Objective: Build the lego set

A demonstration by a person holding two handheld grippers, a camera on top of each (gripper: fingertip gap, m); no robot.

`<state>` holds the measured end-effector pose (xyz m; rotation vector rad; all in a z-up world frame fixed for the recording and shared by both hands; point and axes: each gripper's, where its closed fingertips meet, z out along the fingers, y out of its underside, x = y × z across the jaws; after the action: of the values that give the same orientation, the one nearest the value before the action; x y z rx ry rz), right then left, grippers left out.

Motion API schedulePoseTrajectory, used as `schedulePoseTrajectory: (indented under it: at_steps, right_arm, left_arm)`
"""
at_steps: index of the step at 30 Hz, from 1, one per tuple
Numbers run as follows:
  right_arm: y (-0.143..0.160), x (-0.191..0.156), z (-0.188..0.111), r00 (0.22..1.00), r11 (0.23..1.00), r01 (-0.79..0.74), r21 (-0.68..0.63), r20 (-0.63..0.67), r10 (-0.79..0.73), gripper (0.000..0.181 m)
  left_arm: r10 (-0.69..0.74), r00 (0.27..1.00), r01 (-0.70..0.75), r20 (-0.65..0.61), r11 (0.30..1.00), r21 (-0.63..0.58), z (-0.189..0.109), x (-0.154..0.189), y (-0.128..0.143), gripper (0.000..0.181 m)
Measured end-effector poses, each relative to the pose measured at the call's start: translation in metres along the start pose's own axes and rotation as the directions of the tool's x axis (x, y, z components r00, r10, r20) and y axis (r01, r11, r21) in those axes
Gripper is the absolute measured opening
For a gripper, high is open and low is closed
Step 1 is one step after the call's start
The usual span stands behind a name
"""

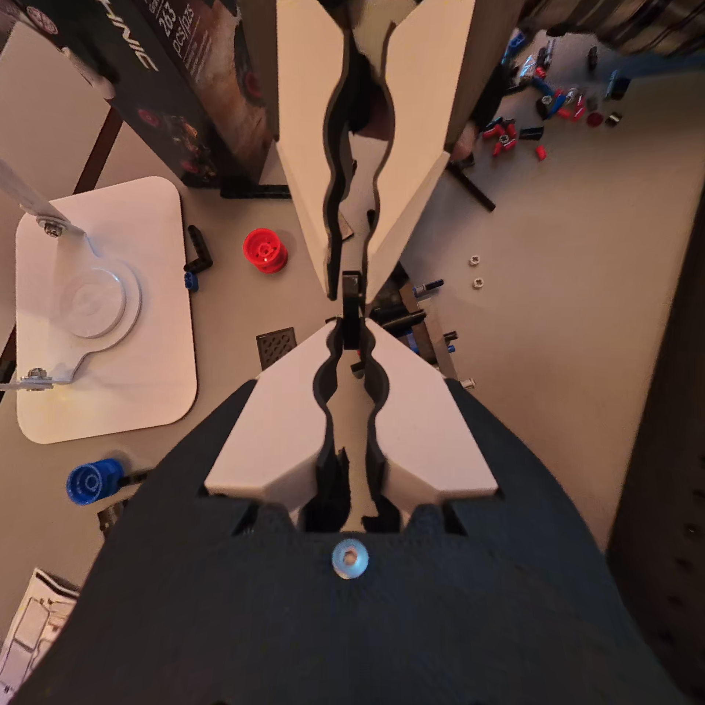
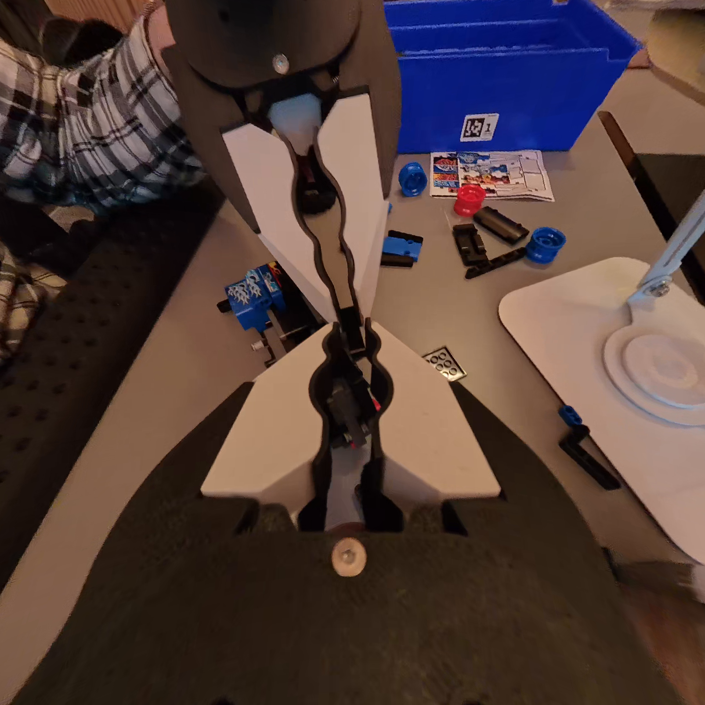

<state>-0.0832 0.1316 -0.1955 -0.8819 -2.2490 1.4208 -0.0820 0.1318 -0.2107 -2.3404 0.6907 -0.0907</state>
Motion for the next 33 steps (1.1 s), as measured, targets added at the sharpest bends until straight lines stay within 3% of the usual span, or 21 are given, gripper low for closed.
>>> schedulePoseTrajectory:
  at_steps: [6,13,16,26,33]
  right_arm:
    - [0.001,-0.001,0.002,0.994,0.990,0.098,-0.104,-0.044,-0.103,0.006]
    - [-0.011,0.001,-0.008,0.999,0.999,0.038,0.032,-0.010,-0.037,0.005]
    - [-0.011,0.000,-0.010,1.000,0.998,0.011,0.061,0.023,-0.012,0.006]
    - [-0.009,-0.002,-0.005,0.998,0.998,0.055,-0.013,0.000,-0.055,0.013]
    - [-0.008,-0.001,-0.005,0.997,0.996,0.081,-0.034,-0.010,-0.081,0.006]
  left_arm:
    - [0.038,0.998,-0.037,0.044,0.999,-0.011,-0.004,-0.001,-0.006,0.006]
    - [-0.017,0.999,0.014,0.040,0.998,0.056,-0.010,-0.004,-0.006,0.015]
    - [-0.033,0.998,0.028,0.048,0.995,0.095,-0.007,-0.005,-0.011,0.008]
    - [-0.030,0.998,0.026,0.064,0.997,0.070,-0.003,-0.004,-0.009,0.006]
    - [-0.034,0.997,0.028,0.069,0.996,0.082,-0.006,-0.004,-0.010,0.006]
